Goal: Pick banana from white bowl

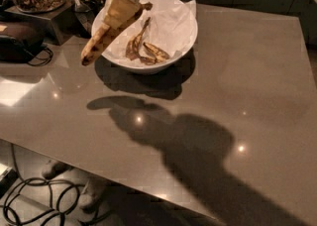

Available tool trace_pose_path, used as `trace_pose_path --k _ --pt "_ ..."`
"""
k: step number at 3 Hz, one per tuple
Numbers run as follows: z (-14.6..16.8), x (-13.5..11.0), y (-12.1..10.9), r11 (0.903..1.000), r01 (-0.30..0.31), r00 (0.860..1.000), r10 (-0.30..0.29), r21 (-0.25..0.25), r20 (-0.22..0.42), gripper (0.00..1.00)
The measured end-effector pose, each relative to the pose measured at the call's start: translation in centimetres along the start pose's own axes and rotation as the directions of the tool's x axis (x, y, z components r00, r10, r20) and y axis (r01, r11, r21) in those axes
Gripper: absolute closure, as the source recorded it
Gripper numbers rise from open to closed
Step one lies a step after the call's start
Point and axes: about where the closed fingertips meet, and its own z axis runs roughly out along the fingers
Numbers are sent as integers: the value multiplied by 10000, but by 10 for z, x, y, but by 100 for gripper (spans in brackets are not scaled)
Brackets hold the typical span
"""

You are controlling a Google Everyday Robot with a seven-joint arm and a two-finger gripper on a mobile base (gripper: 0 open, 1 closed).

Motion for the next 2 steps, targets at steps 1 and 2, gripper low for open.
trace_pose_path --k 1,2 --pt "-2 0 1 10000 -68 9999 68 17 145 100" --pt "-7 2 23 9979 -643 9969 648 -123 448 100"
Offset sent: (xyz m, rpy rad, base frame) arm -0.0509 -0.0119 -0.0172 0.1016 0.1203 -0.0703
